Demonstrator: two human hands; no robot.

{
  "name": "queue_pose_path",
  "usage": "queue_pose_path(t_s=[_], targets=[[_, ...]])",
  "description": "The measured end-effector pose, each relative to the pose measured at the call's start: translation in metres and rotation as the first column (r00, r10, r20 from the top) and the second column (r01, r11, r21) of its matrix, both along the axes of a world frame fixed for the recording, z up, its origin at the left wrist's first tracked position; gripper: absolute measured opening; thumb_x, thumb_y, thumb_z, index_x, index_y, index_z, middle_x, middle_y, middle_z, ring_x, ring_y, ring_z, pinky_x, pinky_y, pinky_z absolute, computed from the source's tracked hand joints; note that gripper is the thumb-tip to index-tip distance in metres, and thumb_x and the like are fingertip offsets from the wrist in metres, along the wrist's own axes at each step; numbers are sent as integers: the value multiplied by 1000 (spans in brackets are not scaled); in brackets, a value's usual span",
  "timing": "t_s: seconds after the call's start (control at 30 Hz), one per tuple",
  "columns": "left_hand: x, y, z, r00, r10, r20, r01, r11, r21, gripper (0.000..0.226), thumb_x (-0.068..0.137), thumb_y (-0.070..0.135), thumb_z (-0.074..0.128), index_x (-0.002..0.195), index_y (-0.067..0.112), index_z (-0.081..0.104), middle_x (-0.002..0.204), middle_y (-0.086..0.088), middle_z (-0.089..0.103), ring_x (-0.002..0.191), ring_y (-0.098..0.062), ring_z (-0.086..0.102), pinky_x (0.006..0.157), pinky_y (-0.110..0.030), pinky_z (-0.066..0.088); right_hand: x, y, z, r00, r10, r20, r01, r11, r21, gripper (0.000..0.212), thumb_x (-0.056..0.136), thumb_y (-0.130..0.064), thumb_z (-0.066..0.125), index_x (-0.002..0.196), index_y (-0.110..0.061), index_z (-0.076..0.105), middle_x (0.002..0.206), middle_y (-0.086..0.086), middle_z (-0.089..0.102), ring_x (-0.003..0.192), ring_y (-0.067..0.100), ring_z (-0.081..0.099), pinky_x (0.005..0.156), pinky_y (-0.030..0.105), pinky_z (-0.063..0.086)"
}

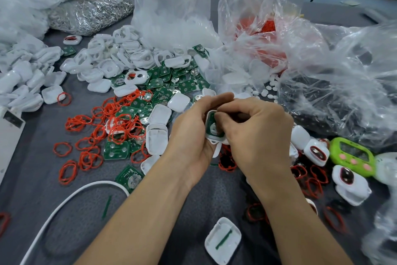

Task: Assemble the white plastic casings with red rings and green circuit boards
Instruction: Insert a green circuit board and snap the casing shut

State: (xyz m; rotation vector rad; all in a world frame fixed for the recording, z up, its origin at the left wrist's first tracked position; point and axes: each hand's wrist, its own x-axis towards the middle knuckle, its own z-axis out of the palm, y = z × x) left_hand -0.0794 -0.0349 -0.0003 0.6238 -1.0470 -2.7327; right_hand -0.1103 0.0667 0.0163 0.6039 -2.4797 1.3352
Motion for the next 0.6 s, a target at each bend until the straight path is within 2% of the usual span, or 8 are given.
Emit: queue_pose_path(t_s=[0.1,0.2,0.3,0.4,0.5,0.6], targets=[[-1,-1,0,999,-11,-52,13,999,50,32,99,9,46,104,0,76,109,-21,76,96,-28,75,82,-37,64,-6,4,0,995,-37,97,54,982,-183,4,80,-29,84,80,-32,81,71,-17,74,68,4,71,65,27,58],[-1,-2,1,995,-25,-100,34,996,82,38,94,4,36,109,-3,70,111,-22,75,101,-30,75,84,-38,63,-16,13,0,976,-70,208,135,939,-318,12,87,-31,79,75,-30,79,59,-12,69,50,3,61,52,19,47],[0,-5,4,991,-53,-122,65,993,97,39,91,5,37,110,-5,70,111,-23,75,98,-31,76,75,-34,63,-21,18,-1,944,-39,328,175,902,-395,12,86,-30,79,75,-26,80,53,-1,65,46,9,52,51,24,44],[1,-7,6,988,-74,-133,83,994,67,36,82,-4,44,102,-3,73,105,-21,76,91,-29,77,69,-30,62,-23,19,0,923,31,384,147,893,-426,9,81,-32,77,77,-25,81,53,4,64,48,12,52,55,30,46],[1,-8,3,988,-77,-135,77,997,-5,45,81,-19,41,91,4,79,101,-18,78,90,-25,78,68,-27,61,-23,19,0,922,63,382,108,906,-409,10,80,-34,74,75,-28,81,55,3,66,49,12,54,56,28,46],[1,-7,2,985,-86,-150,78,995,-56,45,70,-21,51,88,8,80,103,-17,78,93,-23,77,70,-26,61,-22,18,-2,926,91,367,69,914,-400,15,87,-27,74,73,-28,79,55,0,65,51,10,56,54,23,46]])
